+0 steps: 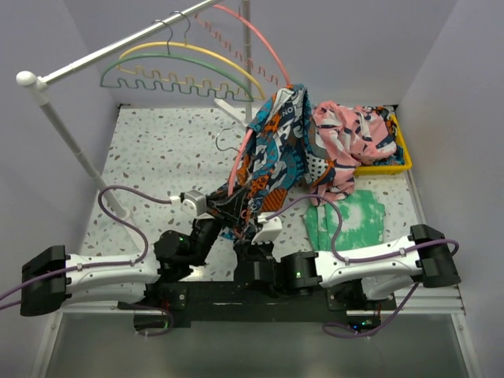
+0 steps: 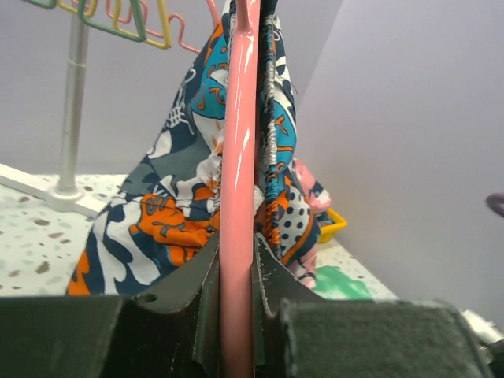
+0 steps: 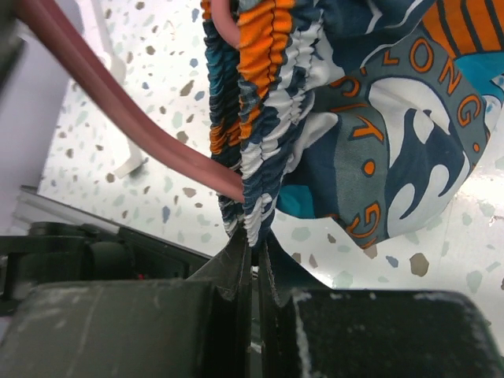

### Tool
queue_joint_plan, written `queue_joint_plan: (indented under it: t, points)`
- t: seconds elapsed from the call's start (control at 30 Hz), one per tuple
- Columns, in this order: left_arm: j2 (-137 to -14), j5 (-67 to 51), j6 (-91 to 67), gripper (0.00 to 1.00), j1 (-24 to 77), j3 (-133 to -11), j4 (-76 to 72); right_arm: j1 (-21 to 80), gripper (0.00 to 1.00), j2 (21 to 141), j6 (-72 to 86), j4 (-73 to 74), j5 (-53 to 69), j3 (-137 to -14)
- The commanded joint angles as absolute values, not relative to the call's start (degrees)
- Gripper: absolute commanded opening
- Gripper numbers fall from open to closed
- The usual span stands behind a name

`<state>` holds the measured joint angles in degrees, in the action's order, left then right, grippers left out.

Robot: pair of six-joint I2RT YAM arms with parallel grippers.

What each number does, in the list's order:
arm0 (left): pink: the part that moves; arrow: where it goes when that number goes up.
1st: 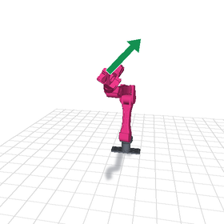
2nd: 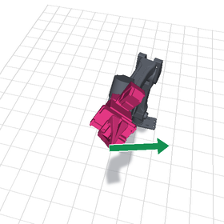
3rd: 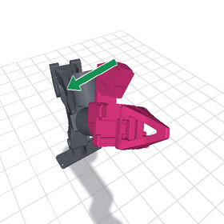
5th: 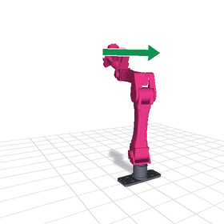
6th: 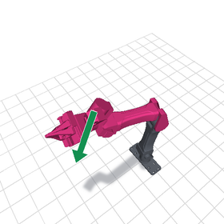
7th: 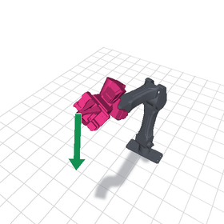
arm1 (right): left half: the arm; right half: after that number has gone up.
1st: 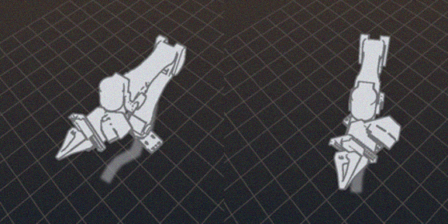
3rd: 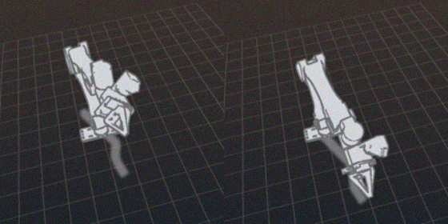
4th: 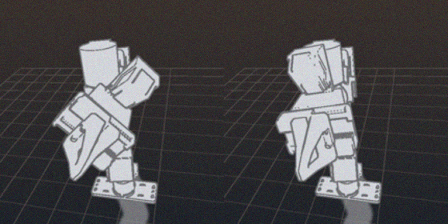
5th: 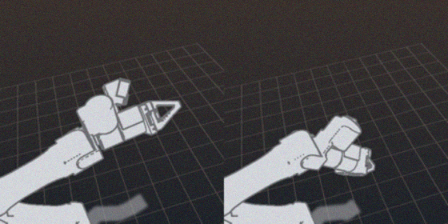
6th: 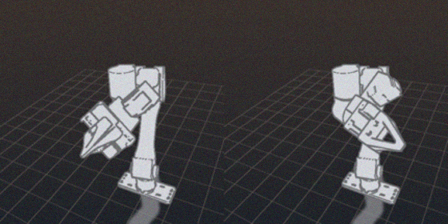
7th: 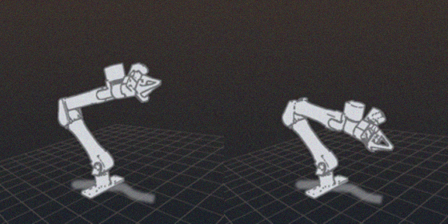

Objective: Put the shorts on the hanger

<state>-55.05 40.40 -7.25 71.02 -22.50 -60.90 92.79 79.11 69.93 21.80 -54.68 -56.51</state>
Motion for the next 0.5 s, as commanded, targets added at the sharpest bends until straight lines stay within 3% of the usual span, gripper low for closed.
queue_joint_plan:
  t: [0.0, 0.27, 0.47]
  points:
    - [-56.3, 46.5, 6.1, 0.0, 72.9, -27.3, -83.9, 94.8, 0.0, 74.3, 72.6, 23.7, -49.8, -55.3]
    - [-59.1, 45.9, 9.1, 0.0, 74.7, -26.8, -85.1, 94.8, 0.0, 68.8, 66.4, 21.1, -49.3, -58.0]
    - [-59.7, 42.6, 7.2, 0.0, 75.3, -31.8, -70.7, 94.7, 0.0, 67.3, 59.7, 24.0, -52.7, -64.1]
